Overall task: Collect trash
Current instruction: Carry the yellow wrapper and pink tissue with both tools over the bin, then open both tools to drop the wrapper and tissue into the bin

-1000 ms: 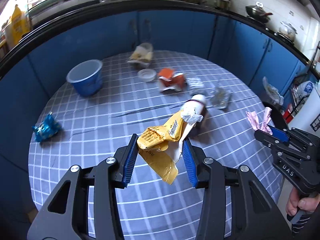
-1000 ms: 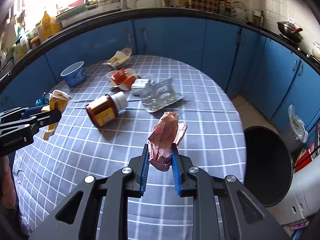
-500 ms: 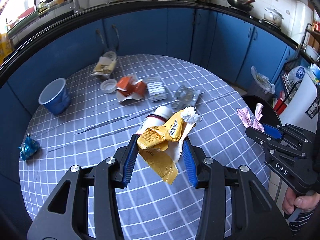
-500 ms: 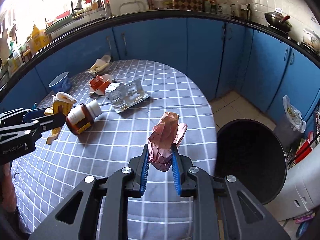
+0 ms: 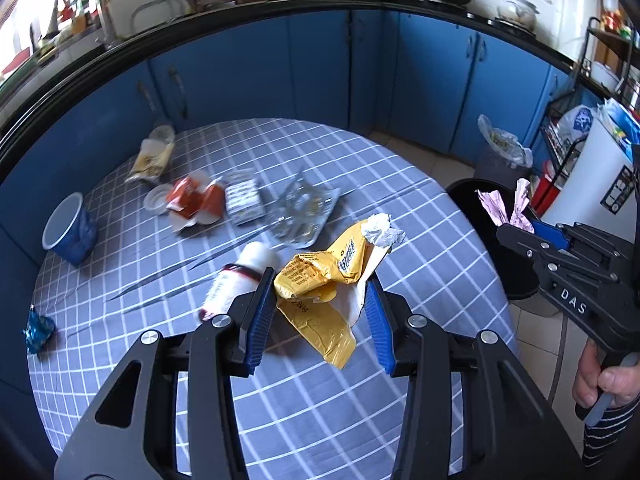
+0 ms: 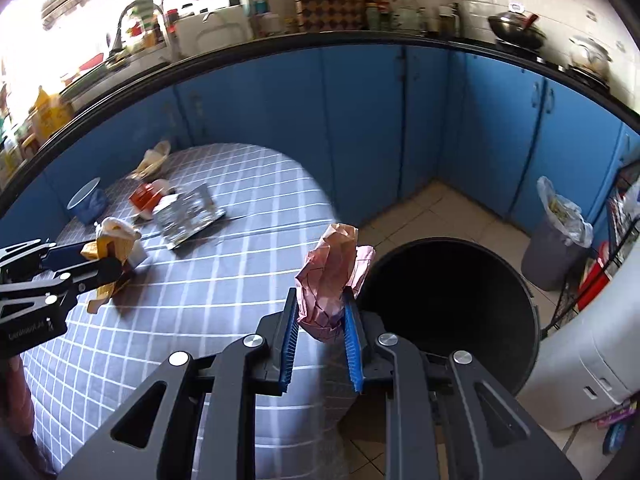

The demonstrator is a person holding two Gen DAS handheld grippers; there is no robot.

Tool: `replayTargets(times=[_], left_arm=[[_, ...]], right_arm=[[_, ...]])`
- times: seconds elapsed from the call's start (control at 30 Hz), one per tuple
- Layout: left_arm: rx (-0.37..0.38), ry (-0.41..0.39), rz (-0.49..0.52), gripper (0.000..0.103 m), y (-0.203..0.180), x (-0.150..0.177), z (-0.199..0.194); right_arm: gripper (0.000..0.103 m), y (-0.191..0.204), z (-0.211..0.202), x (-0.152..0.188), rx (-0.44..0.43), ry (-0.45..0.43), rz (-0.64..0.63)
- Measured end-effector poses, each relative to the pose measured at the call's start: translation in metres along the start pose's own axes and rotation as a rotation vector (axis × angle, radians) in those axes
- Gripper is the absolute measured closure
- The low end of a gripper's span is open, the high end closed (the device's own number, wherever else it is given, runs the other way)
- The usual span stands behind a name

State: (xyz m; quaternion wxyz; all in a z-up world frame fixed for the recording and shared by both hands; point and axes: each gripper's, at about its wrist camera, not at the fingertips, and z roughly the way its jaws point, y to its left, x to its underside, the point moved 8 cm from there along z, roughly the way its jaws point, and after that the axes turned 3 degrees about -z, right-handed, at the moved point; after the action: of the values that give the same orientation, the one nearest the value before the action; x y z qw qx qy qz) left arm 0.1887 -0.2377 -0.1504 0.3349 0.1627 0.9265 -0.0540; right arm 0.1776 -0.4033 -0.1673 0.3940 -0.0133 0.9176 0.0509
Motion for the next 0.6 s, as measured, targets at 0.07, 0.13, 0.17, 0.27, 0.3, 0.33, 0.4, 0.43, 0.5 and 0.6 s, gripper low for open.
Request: replayTargets(times=[0.07, 0.13, 0.17, 0.27, 0.3, 0.33, 0.4, 0.43, 0.5, 0.6], left_arm=[[0.007, -0.001, 0.016, 0.059, -0.01, -0.003, 0.002], [0.017, 0.002, 0.034, 0.059, -0.02, -0.007, 0.006], [0.02, 0.003, 0.039, 0.059, -0.025, -0.008, 0.008], [0.035, 0.006, 0.059, 0.059, -0.04, -0.014, 0.015], [0.038, 0.006, 0.067, 0.059, -0.044, -0.016, 0.017], [0.044, 0.008, 0.074, 0.059, -0.05, -0.019, 0.021], [0.055, 0.014, 0.083, 0.059, -0.06, -0.022, 0.026], [0.057, 0.013, 0.091, 0.059, -0.066, -0.025, 0.029], [0.063, 0.01, 0.105, 0.058, -0.074, -0.029, 0.032], [0.073, 0.0, 0.127, 0.058, -0.087, -0.037, 0.039]], right_arm=[[0.082, -0.009, -0.001, 0.0, 0.011, -0.002, 0.011], [0.082, -0.017, -0.003, 0.001, 0.019, -0.006, 0.018], [0.082, -0.021, -0.003, 0.001, 0.021, -0.007, 0.021], [0.082, -0.034, -0.004, 0.002, 0.036, -0.008, 0.031], [0.082, -0.039, -0.003, 0.003, 0.038, -0.007, 0.038], [0.082, -0.044, -0.003, 0.004, 0.039, -0.005, 0.047], [0.082, -0.052, -0.001, 0.006, 0.043, 0.0, 0.057], [0.082, -0.056, 0.0, 0.007, 0.044, 0.002, 0.061], [0.08, -0.063, 0.002, 0.009, 0.041, 0.004, 0.075], [0.08, -0.072, 0.003, 0.011, 0.042, -0.003, 0.087]])
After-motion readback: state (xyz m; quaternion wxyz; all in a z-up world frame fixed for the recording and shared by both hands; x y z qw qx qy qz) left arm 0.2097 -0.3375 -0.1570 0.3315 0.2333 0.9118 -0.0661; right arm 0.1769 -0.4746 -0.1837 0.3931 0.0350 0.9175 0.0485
